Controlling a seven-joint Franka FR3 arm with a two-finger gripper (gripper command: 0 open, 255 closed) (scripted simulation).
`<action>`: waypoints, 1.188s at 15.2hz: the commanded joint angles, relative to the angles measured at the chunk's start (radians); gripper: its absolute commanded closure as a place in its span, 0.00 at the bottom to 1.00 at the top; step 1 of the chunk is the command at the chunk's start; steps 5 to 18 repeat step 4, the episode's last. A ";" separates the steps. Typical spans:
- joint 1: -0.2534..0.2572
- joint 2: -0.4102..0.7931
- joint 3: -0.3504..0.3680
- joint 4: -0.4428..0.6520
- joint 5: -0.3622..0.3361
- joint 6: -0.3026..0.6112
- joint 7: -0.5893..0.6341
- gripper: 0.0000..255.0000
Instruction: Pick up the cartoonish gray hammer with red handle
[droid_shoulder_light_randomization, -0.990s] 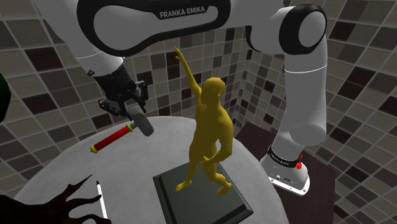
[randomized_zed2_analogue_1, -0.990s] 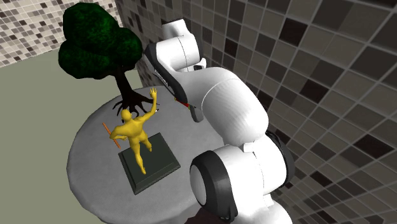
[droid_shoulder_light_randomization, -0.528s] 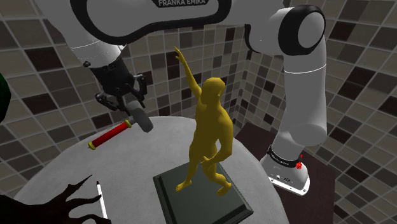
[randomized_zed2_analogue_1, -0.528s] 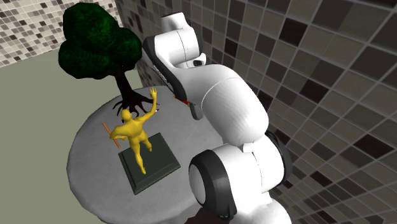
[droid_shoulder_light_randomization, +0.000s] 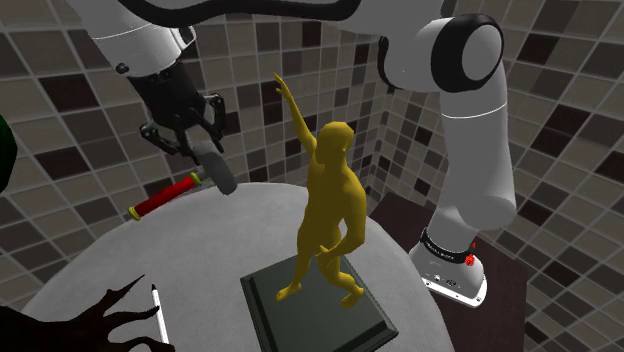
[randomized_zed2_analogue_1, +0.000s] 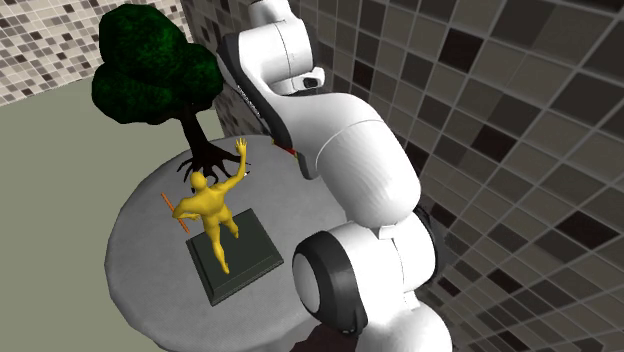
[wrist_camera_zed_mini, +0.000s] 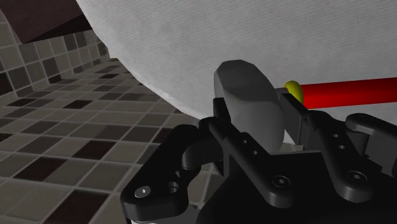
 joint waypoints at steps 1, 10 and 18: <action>0.016 0.013 -0.002 0.052 -0.010 -0.039 -0.005 1.00; 0.027 0.023 -0.004 0.084 -0.017 -0.061 -0.007 1.00; 0.027 0.023 -0.004 0.084 -0.017 -0.061 -0.007 1.00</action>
